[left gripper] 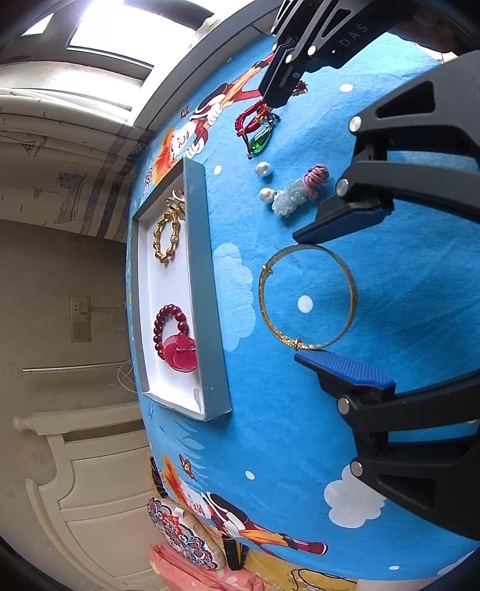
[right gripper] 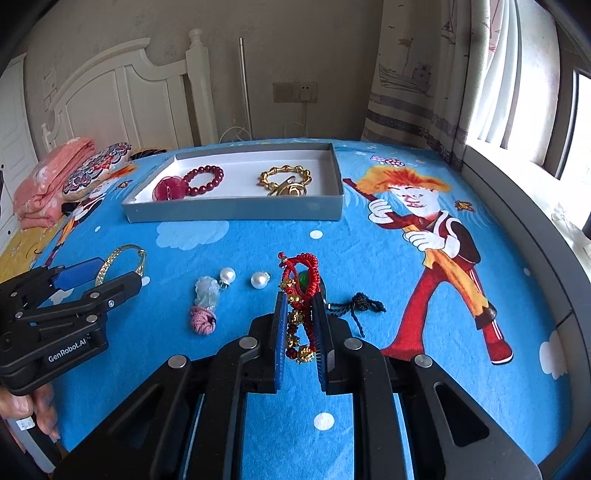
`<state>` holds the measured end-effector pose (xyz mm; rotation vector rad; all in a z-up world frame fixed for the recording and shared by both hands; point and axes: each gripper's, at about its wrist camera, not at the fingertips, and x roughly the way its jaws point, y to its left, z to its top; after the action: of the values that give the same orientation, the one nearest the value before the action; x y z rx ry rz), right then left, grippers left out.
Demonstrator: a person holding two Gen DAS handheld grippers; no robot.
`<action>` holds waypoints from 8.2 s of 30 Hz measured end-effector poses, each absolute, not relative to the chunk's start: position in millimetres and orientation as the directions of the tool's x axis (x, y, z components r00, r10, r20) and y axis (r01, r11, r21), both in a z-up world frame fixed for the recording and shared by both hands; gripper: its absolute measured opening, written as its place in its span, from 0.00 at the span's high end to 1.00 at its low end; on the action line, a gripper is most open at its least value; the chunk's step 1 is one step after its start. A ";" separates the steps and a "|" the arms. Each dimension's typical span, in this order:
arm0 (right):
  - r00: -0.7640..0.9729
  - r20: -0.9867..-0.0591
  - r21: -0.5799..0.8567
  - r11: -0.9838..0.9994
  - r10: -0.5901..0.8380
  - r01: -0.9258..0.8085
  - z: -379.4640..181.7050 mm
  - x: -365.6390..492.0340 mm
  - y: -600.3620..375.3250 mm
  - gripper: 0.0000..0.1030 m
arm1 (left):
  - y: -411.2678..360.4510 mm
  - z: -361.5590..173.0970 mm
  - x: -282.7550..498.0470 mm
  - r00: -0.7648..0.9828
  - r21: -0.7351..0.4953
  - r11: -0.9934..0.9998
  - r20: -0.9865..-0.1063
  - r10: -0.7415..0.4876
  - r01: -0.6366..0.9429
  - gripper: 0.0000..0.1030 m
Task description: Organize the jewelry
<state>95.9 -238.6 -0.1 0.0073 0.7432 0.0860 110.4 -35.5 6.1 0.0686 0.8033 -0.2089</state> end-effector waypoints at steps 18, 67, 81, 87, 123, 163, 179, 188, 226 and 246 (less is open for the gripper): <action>0.781 -0.622 0.046 0.998 0.065 -0.046 29.4 132.2 -237.1 0.85 | -27.2 34.5 130.6 0.719 -0.008 0.980 -0.678 -0.152 0.199 0.45; 0.737 -0.675 0.030 0.999 0.032 -0.016 3.6 295.9 -242.0 0.84 | -87.6 -0.6 290.0 0.638 -0.028 0.965 -0.745 -0.196 0.262 0.45; 0.735 -0.678 -0.013 1.000 -0.025 0.023 1.5 290.3 -246.1 0.53 | -81.4 0.5 290.5 0.658 -0.017 0.976 -0.736 -0.160 0.218 0.32; 0.740 -0.672 -0.006 0.999 -0.030 0.035 4.4 274.3 -254.8 0.49 | -72.4 5.9 284.1 0.675 -0.022 0.984 -0.725 -0.138 0.178 0.31; 0.704 -0.707 0.011 0.995 -0.065 0.103 -19.3 122.7 -316.3 0.38 | -22.6 7.6 165.3 0.689 -0.080 0.993 -0.715 -0.118 0.087 0.30; 0.693 -0.718 -0.011 0.997 -0.062 0.078 -31.8 105.2 -310.1 0.29 | -97.6 -20.4 124.5 0.596 -0.049 0.946 -0.765 -0.243 0.321 0.81; 0.694 -0.719 -0.064 0.992 0.033 -0.113 -20.7 141.5 -261.2 0.30 | -59.4 -19.4 128.1 0.609 -0.099 0.966 -0.759 -0.230 0.241 0.81; 0.642 -0.764 -0.039 0.990 0.059 -0.138 -33.3 154.0 -254.8 0.54 | -53.5 -19.1 127.8 0.612 -0.110 0.968 -0.757 -0.230 0.227 0.81; 0.646 -0.754 0.055 0.991 0.119 -0.118 -25.7 140.6 -263.2 0.55 | -46.0 -14.3 123.5 0.630 -0.104 0.973 -0.747 -0.212 0.205 0.81; 0.637 -0.766 0.011 0.992 0.088 -0.123 -32.6 157.0 -262.0 0.68 | -42.4 -17.0 125.0 0.629 -0.114 0.974 -0.747 -0.215 0.197 0.81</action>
<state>157.0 -262.0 -32.6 -0.0436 0.8718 0.1204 125.0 -42.4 -17.0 -0.0222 0.8593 -0.2364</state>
